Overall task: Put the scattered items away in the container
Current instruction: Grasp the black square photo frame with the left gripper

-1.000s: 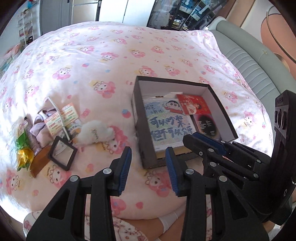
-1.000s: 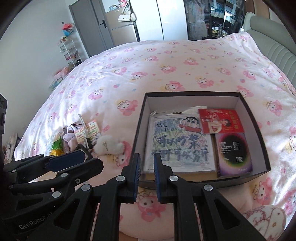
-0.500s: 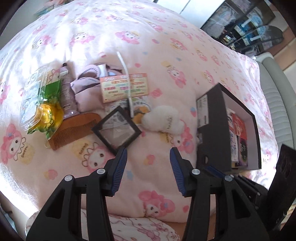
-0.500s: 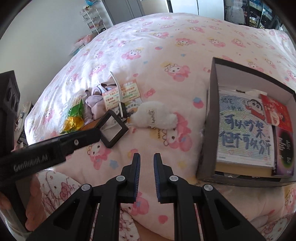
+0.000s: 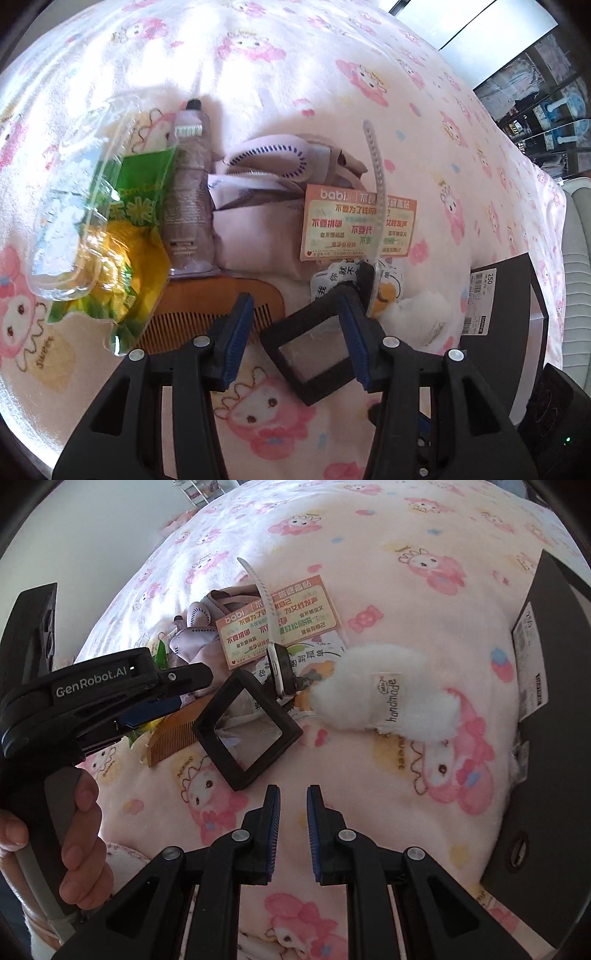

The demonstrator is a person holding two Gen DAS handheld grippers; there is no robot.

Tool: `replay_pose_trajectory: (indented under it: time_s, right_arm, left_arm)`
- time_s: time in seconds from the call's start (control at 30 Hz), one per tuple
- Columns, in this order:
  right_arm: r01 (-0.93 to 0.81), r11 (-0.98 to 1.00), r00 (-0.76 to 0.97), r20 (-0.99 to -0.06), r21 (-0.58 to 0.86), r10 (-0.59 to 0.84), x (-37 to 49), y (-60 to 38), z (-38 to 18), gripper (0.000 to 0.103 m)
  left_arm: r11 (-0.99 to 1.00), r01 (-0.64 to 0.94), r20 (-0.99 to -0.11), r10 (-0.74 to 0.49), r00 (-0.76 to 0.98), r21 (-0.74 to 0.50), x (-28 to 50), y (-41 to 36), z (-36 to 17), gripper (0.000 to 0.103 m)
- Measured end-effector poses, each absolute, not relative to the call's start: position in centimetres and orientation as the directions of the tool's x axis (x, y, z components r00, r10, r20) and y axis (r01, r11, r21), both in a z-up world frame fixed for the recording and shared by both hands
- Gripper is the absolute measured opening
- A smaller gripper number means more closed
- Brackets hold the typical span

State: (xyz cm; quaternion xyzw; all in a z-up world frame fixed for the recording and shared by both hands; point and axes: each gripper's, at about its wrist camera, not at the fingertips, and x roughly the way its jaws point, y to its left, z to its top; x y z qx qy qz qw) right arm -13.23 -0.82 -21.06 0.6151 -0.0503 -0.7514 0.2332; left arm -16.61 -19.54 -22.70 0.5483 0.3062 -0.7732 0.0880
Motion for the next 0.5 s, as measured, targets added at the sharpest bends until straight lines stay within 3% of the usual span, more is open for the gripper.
replay_pose_trajectory:
  time_s: [0.07, 0.27, 0.37, 0.5]
  right_arm:
    - [0.265, -0.872, -0.107, -0.886, 0.411, -0.450, -13.8, -1.2, -21.9, 0.012]
    - [0.246, -0.892, -0.092, -0.907, 0.380, -0.412, -14.3, -1.9, -23.8, 0.012]
    - [0.227, -0.901, -0.114, -0.908, 0.370, -0.402, -14.0, -0.9, -23.4, 0.012]
    - [0.212, -0.910, -0.150, -0.908, 0.356, -0.390, -14.0, 0.7, -22.3, 0.012]
  left_arm:
    - [-0.787, 0.463, -0.899, 0.256, -0.356, -0.407, -16.8, -19.2, -23.6, 0.049]
    - [-0.813, 0.428, -0.904, 0.263, -0.337, -0.396, -16.4, -17.9, -23.3, 0.050]
    - [-0.820, 0.411, -0.914, 0.318, -0.253, -0.399, -16.3, -16.6, -24.5, 0.060]
    - [-0.854, 0.334, -0.912, 0.335, -0.235, -0.399, -16.3, -14.6, -24.2, 0.060]
